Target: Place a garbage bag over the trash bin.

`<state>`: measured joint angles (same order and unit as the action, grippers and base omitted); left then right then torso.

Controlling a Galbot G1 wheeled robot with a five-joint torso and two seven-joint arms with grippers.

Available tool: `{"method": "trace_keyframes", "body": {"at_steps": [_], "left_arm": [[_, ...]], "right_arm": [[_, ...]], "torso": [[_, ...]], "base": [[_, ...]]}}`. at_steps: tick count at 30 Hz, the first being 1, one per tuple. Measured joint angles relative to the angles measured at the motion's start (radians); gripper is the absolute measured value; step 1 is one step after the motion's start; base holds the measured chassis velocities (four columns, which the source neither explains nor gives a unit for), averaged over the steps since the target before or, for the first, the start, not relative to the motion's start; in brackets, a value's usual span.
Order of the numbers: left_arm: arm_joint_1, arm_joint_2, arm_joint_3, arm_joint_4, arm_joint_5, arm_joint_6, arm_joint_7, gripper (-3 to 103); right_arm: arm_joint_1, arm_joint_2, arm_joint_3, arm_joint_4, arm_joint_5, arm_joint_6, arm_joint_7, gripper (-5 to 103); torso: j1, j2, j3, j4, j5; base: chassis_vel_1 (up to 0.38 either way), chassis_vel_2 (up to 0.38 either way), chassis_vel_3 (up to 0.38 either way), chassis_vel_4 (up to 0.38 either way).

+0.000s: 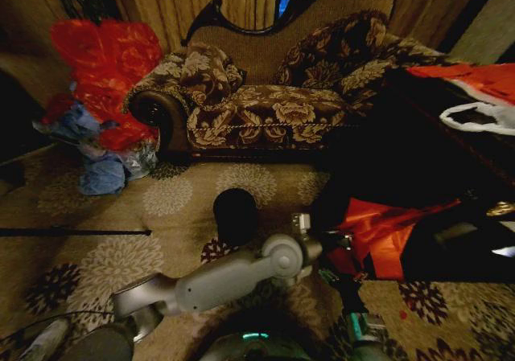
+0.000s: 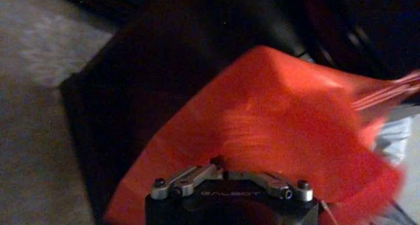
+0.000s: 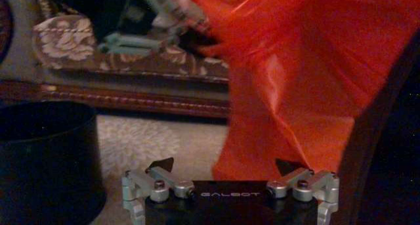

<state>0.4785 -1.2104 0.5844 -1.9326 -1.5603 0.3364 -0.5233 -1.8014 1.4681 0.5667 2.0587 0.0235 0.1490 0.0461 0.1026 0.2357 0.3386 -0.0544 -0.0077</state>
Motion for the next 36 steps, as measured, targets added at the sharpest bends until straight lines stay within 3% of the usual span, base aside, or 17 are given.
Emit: {"method": "trace_keyframes", "body": {"at_steps": [7,9,12,15,18,19,21,24,26,28,30,32,36], "left_arm": [[0.063,0.093,-0.079,0.003,0.012,0.051,0.017,0],[0.109,0.166,-0.135,-0.014,0.027,0.090,0.032,0],[0.137,0.211,-0.165,-0.025,0.041,0.106,0.051,0],[0.215,0.305,-0.251,-0.055,0.091,0.145,0.104,0],[0.259,0.339,-0.313,-0.067,0.114,0.167,0.126,0],[0.314,0.378,-0.402,-0.077,0.141,0.200,0.158,0],[0.346,0.399,-0.448,-0.080,0.159,0.208,0.180,0],[0.458,0.467,-0.589,-0.088,0.222,0.212,0.246,0],[0.467,0.472,-0.599,-0.089,0.227,0.211,0.251,0],[0.543,0.506,-0.667,-0.093,0.289,0.199,0.286,0],[0.546,0.507,-0.669,-0.093,0.292,0.198,0.287,0],[0.601,0.522,-0.697,-0.103,0.373,0.141,0.324,0],[0.548,0.500,-0.678,-0.118,0.382,0.115,0.329,0]], "right_arm": [[-0.040,-0.016,-0.025,-0.019,-0.026,0.038,-0.038,100],[-0.059,-0.025,-0.040,-0.025,-0.039,0.053,-0.049,100],[-0.065,-0.027,-0.044,-0.032,-0.044,0.060,-0.054,100],[-0.067,-0.030,-0.052,-0.045,-0.049,0.069,-0.060,100],[-0.065,-0.033,-0.058,-0.046,-0.050,0.069,-0.061,100],[-0.058,-0.037,-0.065,-0.046,-0.050,0.068,-0.061,100],[-0.054,-0.038,-0.069,-0.047,-0.050,0.067,-0.061,100],[-0.039,-0.045,-0.085,-0.048,-0.050,0.060,-0.060,100],[-0.037,-0.046,-0.086,-0.048,-0.050,0.059,-0.060,100],[-0.030,-0.050,-0.097,-0.048,-0.049,0.052,-0.058,100],[-0.029,-0.051,-0.097,-0.047,-0.049,0.052,-0.058,100],[-0.016,-0.060,-0.101,-0.033,-0.036,0.045,-0.047,100],[0.002,-0.091,-0.099,0.013,0.004,0.023,-0.027,100]], "torso": [[0.000,0.000,0.000,-0.0003,0.0001],[0.000,0.000,0.000,-0.0002,-0.0001],[0.000,0.000,0.000,0.0000,0.0002],[0.000,0.000,0.000,0.0001,0.0002],[0.000,0.000,0.000,-0.0002,-0.0001],[0.000,0.000,0.000,-0.0001,0.0002],[0.000,0.000,0.000,0.0002,0.0003],[0.000,0.000,0.000,0.0002,0.0006],[0.000,0.000,0.000,0.0001,0.0004],[0.000,0.000,0.000,0.0001,0.0004],[0.000,0.000,0.000,0.0002,0.0004],[0.000,0.000,0.000,0.0004,0.0001],[0.000,0.000,0.000,0.0000,0.0004]], "base": [[0.000,0.000,0.000,0.000],[0.000,0.000,0.000,0.000],[0.000,0.000,0.000,0.000],[0.000,0.000,0.000,0.000],[0.000,0.000,0.000,0.000],[0.000,0.000,0.000,0.000],[0.000,0.000,0.000,0.000],[0.000,0.000,0.000,0.000],[0.000,0.000,0.000,0.000],[0.000,0.000,0.000,0.000],[0.000,0.000,0.000,0.000],[0.000,0.000,0.000,0.000],[0.000,0.000,0.000,0.000]]}}
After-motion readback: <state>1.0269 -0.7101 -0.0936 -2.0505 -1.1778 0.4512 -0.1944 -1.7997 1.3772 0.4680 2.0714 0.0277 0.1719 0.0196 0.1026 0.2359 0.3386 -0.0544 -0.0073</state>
